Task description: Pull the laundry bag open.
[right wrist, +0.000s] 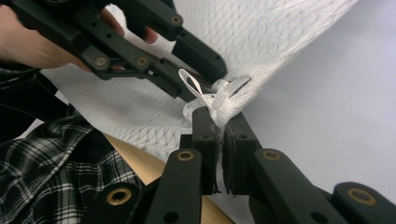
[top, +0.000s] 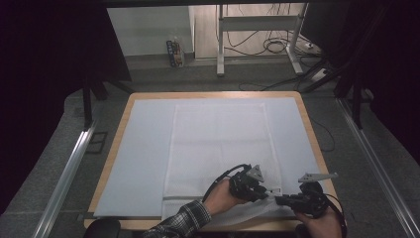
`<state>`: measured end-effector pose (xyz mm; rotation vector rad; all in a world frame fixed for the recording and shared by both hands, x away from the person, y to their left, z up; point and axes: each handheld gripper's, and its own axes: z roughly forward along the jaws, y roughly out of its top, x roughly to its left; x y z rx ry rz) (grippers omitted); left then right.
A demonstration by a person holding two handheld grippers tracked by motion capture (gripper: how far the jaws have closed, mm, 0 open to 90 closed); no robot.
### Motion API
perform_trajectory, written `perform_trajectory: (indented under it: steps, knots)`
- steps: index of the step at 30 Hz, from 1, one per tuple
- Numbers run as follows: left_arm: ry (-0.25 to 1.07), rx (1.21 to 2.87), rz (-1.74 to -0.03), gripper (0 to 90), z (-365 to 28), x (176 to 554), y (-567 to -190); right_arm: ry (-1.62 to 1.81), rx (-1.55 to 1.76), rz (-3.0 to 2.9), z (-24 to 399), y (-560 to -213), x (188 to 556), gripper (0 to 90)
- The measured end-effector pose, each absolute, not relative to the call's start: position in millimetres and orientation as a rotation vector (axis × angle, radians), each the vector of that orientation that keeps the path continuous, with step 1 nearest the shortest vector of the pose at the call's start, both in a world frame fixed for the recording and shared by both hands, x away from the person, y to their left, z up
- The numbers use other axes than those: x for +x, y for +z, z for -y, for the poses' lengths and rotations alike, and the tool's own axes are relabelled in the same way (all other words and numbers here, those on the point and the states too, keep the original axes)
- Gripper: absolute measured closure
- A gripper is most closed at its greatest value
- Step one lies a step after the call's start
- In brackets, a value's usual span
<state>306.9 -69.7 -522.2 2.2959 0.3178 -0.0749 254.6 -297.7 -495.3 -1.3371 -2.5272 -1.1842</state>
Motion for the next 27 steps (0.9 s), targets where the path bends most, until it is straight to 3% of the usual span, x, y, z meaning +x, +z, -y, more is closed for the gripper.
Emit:
perform_trajectory:
  steps: [6, 10, 18, 27]
  knots:
    - [-0.054, 2.288, -0.278, 69.5, 71.3, 303.6, -518.5, -1.255, -1.283, 2.530, 295.2, -491.1, 253.0, 83.7]
    - [-0.043, 2.299, -0.276, 79.3, 70.4, 304.3, -517.8, -1.270, -1.269, 2.525, 294.9, -490.2, 252.7, 83.8]
    - [-0.071, 2.283, -0.285, 81.3, 63.3, 305.0, -513.6, -1.263, -1.305, 2.526, 297.6, -490.2, 253.3, 83.8]
    - [-0.303, 2.207, -0.324, 79.8, 55.2, 317.0, -519.2, -1.279, -1.308, 2.534, 297.7, -488.7, 253.3, 83.8]
